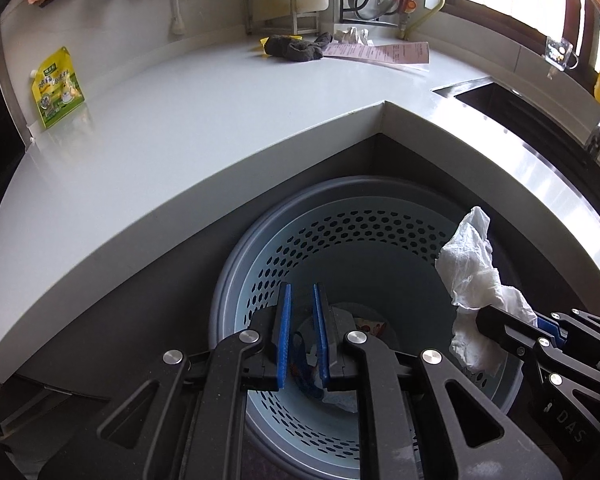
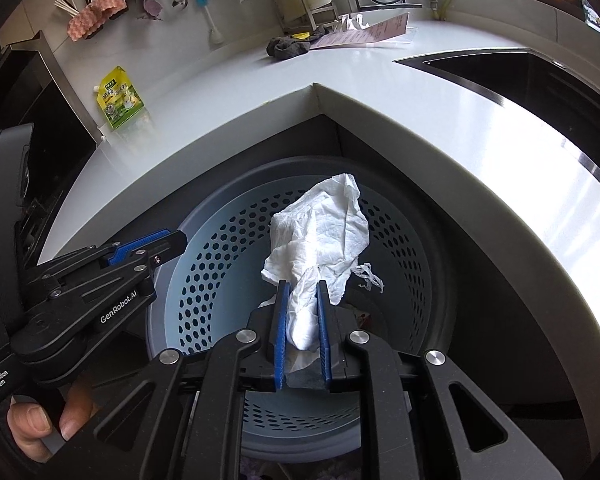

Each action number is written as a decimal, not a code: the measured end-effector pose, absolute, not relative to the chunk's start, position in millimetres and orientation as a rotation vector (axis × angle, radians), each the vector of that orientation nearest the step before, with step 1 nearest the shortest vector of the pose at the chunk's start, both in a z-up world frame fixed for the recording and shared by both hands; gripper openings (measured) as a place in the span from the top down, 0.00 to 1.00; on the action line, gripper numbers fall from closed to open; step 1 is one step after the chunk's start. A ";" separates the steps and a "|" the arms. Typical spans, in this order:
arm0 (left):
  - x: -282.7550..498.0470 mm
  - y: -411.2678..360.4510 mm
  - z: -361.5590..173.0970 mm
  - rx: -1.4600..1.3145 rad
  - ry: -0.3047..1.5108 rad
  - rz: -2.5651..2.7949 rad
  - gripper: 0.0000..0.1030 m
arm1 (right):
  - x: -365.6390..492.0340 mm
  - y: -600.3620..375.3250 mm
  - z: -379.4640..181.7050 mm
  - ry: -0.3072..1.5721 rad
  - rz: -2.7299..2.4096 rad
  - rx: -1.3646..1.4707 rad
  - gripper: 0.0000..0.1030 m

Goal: Collect trash
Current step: 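Open both tools to drop the tissue and strap into the bin, then move both tools back toward the glove and crumpled paper on the counter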

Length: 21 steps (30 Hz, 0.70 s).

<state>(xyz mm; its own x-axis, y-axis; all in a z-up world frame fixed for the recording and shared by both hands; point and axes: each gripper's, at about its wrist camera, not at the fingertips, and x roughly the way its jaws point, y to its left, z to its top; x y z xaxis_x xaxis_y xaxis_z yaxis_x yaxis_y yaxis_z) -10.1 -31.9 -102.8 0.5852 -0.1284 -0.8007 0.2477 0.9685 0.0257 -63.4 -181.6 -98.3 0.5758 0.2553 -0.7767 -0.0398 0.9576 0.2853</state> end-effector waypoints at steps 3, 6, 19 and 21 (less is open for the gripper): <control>-9.3 -31.5 -102.9 0.135 0.922 -0.217 0.73 | -63.8 -182.9 -98.2 0.940 0.168 0.249 0.73; -10.4 -29.9 -100.8 0.131 0.907 -0.212 0.54 | -65.5 -185.9 -96.2 0.922 0.157 0.251 0.55; -10.2 -27.5 -100.4 0.132 0.905 -0.210 0.51 | -64.8 -187.5 -94.4 0.916 0.155 0.252 0.55; -9.2 -26.0 -100.1 0.126 0.906 -0.210 0.51 | -64.2 -188.1 -93.9 0.913 0.154 0.251 0.55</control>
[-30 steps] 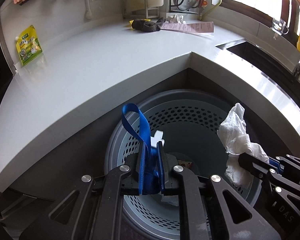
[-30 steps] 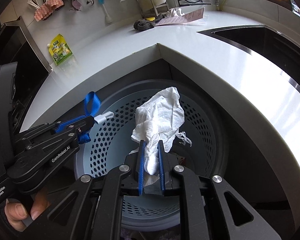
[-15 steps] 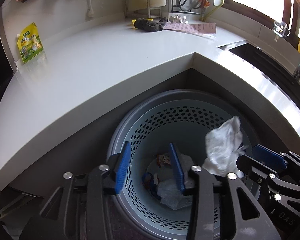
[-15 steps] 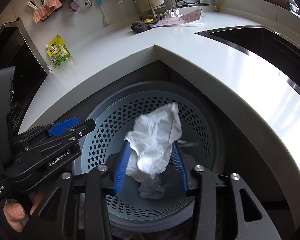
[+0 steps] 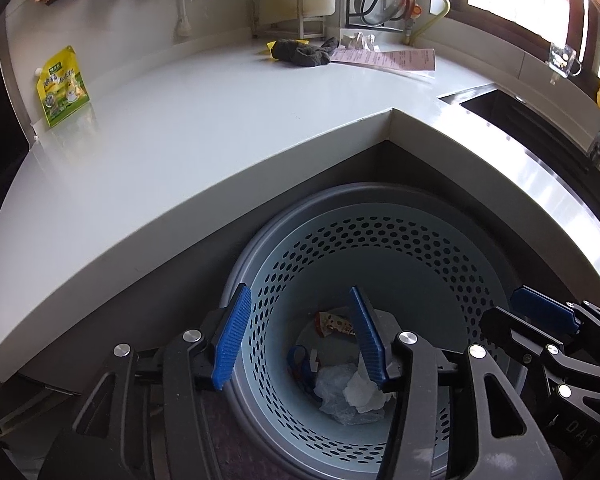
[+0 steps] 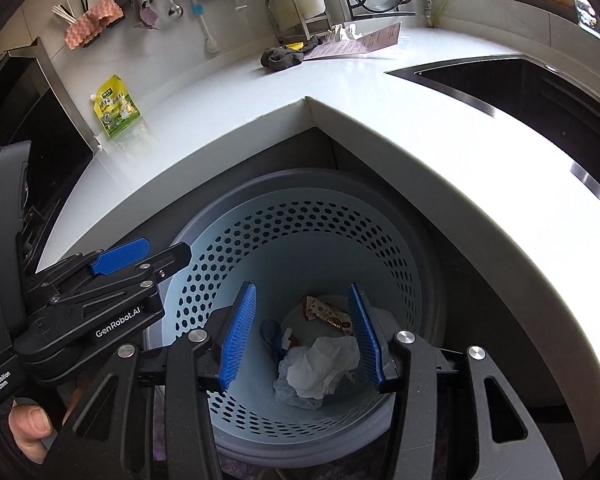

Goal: Collect trash
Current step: 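Move both tools back toward the glove and crumpled paper on the counter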

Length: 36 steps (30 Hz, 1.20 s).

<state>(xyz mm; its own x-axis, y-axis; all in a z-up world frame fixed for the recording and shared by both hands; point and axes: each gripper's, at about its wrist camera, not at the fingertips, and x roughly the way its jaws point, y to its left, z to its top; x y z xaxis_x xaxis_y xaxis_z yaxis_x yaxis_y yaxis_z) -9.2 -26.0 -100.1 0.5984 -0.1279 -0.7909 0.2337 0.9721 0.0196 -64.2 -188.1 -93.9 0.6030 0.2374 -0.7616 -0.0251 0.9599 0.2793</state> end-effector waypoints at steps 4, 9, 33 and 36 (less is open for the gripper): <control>-7.7 -22.9 -99.8 0.117 0.909 -0.206 0.50 | -64.9 -188.9 -93.5 0.911 0.152 0.251 0.55; -8.0 -21.7 -98.7 0.123 0.900 -0.200 0.37 | -64.8 -190.2 -93.3 0.912 0.158 0.263 0.55; 53.5 -18.0 -5.3 0.042 0.666 -0.191 0.06 | 4.2 -231.0 -13.0 0.732 0.160 0.268 0.37; 72.3 -19.4 4.8 0.032 0.647 -0.171 0.06 | 26.4 -240.1 -0.7 0.703 0.143 0.246 0.36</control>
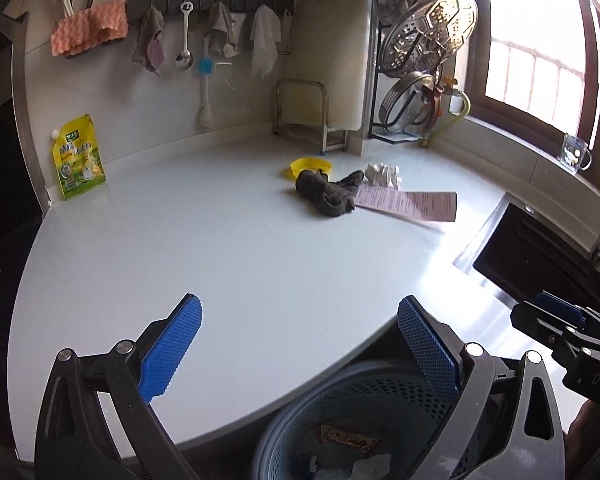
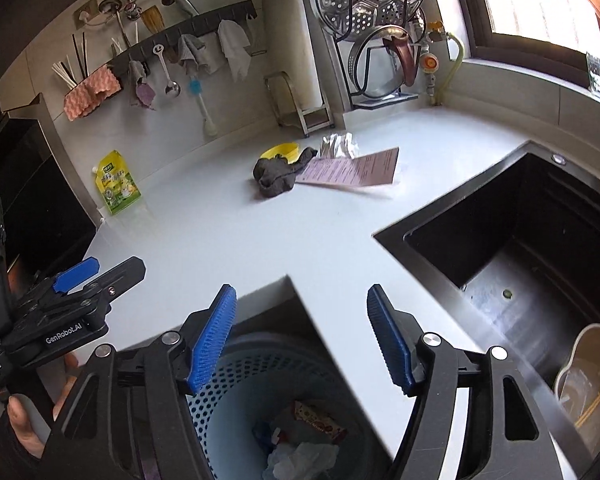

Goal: Collect trash
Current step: 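Move both tools back toward the glove and crumpled paper on the counter, then reach the right tool to the crumpled foil paper and close on it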

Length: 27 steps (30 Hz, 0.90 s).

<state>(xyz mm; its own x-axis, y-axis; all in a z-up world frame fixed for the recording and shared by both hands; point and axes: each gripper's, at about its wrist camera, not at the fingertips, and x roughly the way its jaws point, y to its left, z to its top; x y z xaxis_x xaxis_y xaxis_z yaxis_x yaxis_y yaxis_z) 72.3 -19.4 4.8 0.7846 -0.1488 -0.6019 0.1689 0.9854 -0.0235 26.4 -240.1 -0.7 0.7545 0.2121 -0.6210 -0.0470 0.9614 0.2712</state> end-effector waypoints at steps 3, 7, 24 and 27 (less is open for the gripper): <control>94.4 -21.2 12.0 0.018 0.641 -0.153 0.06 | 51.4 -248.6 10.0 0.687 0.135 0.233 0.35; 126.2 -23.7 17.6 -0.011 0.644 -0.143 0.06 | 88.2 -257.4 21.1 0.677 0.125 0.205 0.34; 246.8 -39.0 -1.8 0.013 0.667 -0.035 0.06 | 245.0 -268.5 -3.7 0.780 0.123 0.195 0.33; 260.1 -39.8 -11.9 0.008 0.690 -0.019 0.06 | 266.2 -266.2 -10.5 0.802 0.122 0.180 0.33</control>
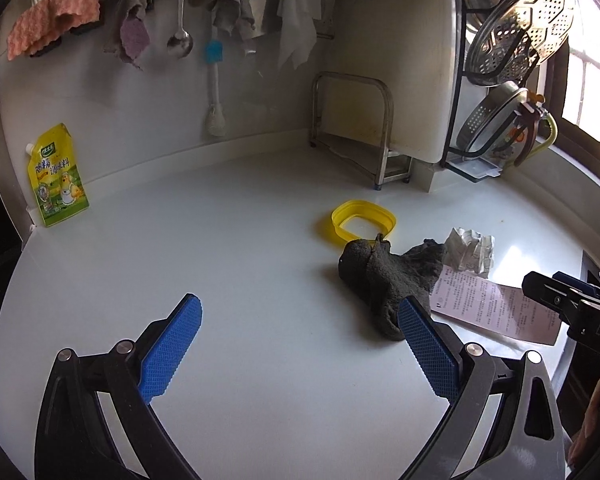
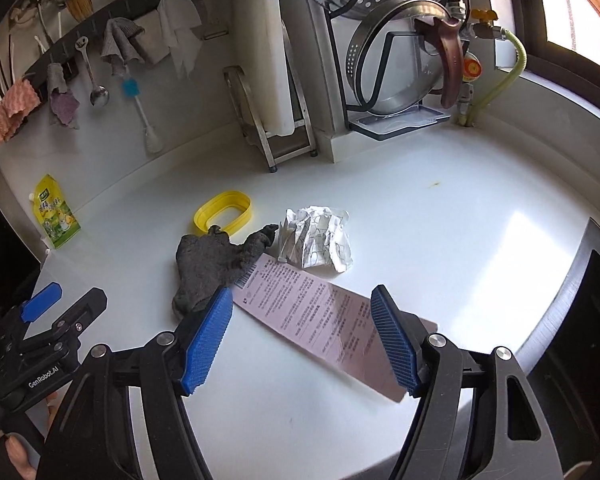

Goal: Collect trash
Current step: 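Reach the right tool to the crumpled foil paper and close on it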

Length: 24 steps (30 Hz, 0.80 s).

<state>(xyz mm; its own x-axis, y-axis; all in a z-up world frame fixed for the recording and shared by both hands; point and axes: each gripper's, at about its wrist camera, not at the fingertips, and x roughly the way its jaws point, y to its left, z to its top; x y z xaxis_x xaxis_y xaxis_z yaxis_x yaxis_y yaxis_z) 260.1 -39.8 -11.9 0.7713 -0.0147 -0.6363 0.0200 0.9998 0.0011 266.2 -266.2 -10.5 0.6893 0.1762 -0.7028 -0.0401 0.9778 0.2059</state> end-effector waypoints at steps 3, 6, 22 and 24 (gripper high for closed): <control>270.2 -39.1 -19.4 -0.001 0.712 -0.020 0.06 | 286.3 -264.6 -15.8 0.818 0.118 0.170 0.33; 277.2 -40.4 -24.6 0.005 0.718 -0.016 0.06 | 305.2 -263.4 -23.8 0.849 0.110 0.169 0.33; 282.4 -44.7 -37.3 0.001 0.745 -0.043 0.06 | 365.2 -265.9 -48.4 0.925 0.090 0.186 0.32; 282.7 -45.6 -37.4 0.005 0.748 -0.044 0.06 | 366.0 -263.8 -48.8 0.925 0.082 0.156 0.33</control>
<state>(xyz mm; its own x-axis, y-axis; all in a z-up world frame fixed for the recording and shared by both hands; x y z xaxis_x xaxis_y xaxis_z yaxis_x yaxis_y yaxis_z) 282.7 -45.6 -37.4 0.7324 -0.0384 -0.6798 0.0417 0.9991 -0.0115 366.0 -263.8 -48.8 0.6001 0.1379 -0.7880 -0.0037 0.9855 0.1697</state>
